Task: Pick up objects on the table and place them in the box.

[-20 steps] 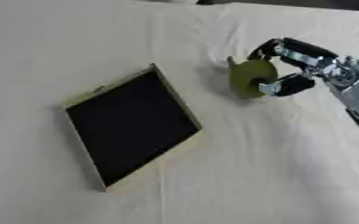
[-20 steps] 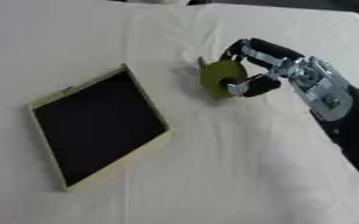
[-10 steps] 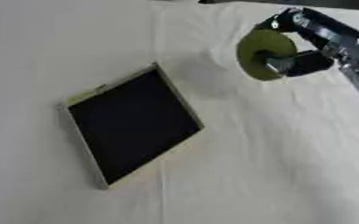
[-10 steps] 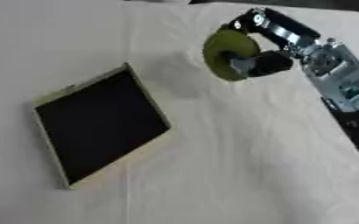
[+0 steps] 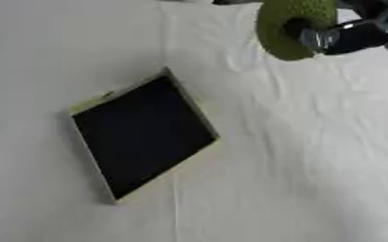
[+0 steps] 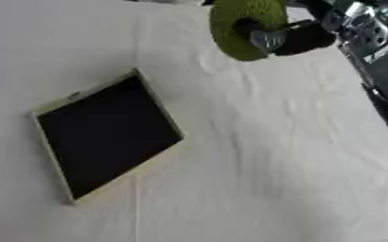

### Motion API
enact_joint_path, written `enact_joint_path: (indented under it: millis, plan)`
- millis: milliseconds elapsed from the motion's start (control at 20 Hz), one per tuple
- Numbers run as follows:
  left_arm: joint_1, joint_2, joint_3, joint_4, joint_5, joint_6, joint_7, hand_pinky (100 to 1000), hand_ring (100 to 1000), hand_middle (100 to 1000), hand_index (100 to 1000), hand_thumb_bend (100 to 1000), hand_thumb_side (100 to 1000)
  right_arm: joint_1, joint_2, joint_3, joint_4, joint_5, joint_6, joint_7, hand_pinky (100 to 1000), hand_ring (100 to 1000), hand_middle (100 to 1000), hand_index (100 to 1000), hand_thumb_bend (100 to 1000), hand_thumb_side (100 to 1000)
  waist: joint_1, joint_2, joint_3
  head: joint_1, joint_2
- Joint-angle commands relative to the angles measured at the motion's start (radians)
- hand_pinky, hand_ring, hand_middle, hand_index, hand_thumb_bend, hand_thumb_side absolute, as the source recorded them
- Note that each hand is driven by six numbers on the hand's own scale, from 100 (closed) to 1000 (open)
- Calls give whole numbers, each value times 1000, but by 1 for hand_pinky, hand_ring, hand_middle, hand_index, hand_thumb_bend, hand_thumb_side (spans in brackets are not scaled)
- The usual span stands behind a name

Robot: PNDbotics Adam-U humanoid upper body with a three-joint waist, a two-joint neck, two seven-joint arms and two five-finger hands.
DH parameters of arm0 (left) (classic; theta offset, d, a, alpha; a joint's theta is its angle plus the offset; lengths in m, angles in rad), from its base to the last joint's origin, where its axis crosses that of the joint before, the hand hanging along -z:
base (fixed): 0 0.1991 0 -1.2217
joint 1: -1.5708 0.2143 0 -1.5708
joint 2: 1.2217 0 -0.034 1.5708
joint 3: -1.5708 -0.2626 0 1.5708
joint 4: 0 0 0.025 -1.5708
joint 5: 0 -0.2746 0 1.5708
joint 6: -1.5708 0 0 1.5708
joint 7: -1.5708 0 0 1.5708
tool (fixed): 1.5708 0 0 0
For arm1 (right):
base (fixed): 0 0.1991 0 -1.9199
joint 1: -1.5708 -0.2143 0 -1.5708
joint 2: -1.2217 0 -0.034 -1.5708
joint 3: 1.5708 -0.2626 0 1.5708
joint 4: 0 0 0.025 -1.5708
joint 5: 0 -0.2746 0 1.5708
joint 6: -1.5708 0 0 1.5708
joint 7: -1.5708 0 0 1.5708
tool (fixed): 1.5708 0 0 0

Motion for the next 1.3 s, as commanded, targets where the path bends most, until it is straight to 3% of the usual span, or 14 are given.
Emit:
enact_joint_path:
  millis: [50,250,300,350,450,950,1300]
  plan:
    - [-10,21,1,-17,1,3,0,603,700,598,705,100,513,-34,-28,-8,-34,-27,12,-13,589,736,294,540,100,198,3,-29,1,-6,6]
    - [-9,21,0,-17,2,2,1,603,700,598,705,100,510,-74,-9,8,-48,-37,17,1,590,731,295,540,100,198,3,-31,1,-11,10]
    - [-9,21,0,-17,3,2,1,603,700,598,705,100,509,-86,-2,17,-50,-35,15,10,590,730,295,540,100,108,3,-32,1,-13,10]
    - [-10,21,-1,-17,3,2,2,603,701,599,705,100,508,-98,7,27,-50,-29,13,20,589,727,298,540,100,199,3,-32,2,-15,11]
    - [-10,20,-1,-17,3,1,3,603,701,599,705,100,507,-130,36,52,-48,-2,4,36,575,709,301,537,100,199,3,-34,3,-20,12]
    - [-21,12,-7,-17,8,-1,9,605,700,599,706,100,497,-247,268,180,52,304,-107,22,541,665,314,534,100,200,5,-37,13,-41,16]
    - [-31,7,-12,-17,13,-3,10,606,699,599,706,100,492,-278,382,224,168,410,-150,51,548,679,313,538,100,210,4,-38,21,-50,20]
